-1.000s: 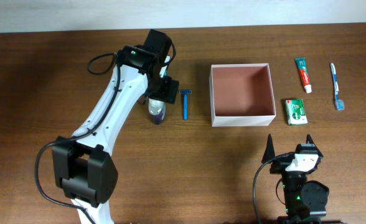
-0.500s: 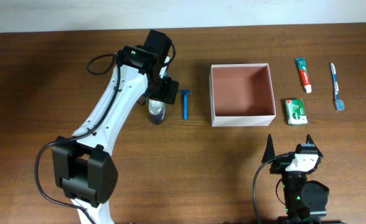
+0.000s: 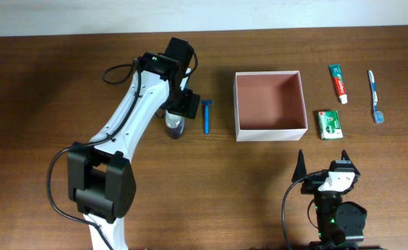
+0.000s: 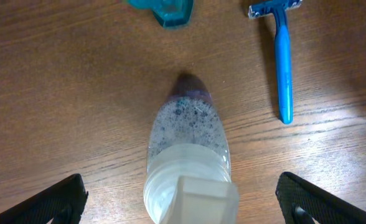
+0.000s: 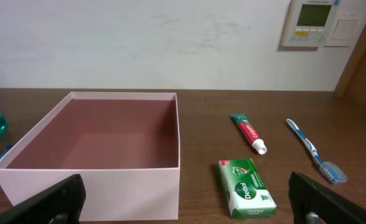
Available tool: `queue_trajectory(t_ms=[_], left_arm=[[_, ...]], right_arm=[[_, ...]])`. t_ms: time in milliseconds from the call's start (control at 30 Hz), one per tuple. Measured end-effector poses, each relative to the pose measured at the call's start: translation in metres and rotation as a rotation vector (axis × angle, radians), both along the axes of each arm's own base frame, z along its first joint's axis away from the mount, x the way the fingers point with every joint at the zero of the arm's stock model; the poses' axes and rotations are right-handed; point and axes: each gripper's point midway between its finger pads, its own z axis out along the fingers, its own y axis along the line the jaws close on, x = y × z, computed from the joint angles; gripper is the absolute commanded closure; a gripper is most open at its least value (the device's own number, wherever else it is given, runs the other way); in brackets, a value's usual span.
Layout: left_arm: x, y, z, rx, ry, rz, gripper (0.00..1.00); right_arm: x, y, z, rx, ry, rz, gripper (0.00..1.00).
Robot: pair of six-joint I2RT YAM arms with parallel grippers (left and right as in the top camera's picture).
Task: Pack container
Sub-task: 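Lower the left gripper and close it around the soap bottle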
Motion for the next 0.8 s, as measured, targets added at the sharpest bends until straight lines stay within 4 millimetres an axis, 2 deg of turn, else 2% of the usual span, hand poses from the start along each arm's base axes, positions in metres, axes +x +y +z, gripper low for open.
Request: queue_trajectory(t_ms=[200,333,400,433,600,800], left_arm=[[0.0068,-0.0028,0.0014,-0.011,-0.028,0.0,0.01],[0.0085,-0.0035,0.0018,-0.014,-0.035,0.0,0.06],[0.0085,-0.0035,0.0018,-0.014,-0.035,0.0,0.11],[0.0085,-0.0035,0.0018,-0.014,-0.035,0.0,0.17],[0.0085,-0.0035,0.0018,-0.016,-0.035,0.006,0.27],[0.0075,-0.003,0.0019,-0.014,-0.031,0.007,0.31]], right_arm=[[0.0,0.0,0.0,0.0,0.0,0.0,0.01],[0.0,0.0,0.0,-0.001,0.0,0.0,0.01],[0.0,0.0,0.0,-0.001,0.0,0.0,0.01],[0.0,0.0,0.0,0.0,0.0,0.0,0.01],[0.0,0.0,0.0,-0.001,0.0,0.0,0.01],[0.0,0.0,0.0,0.0,0.0,0.0,0.01]])
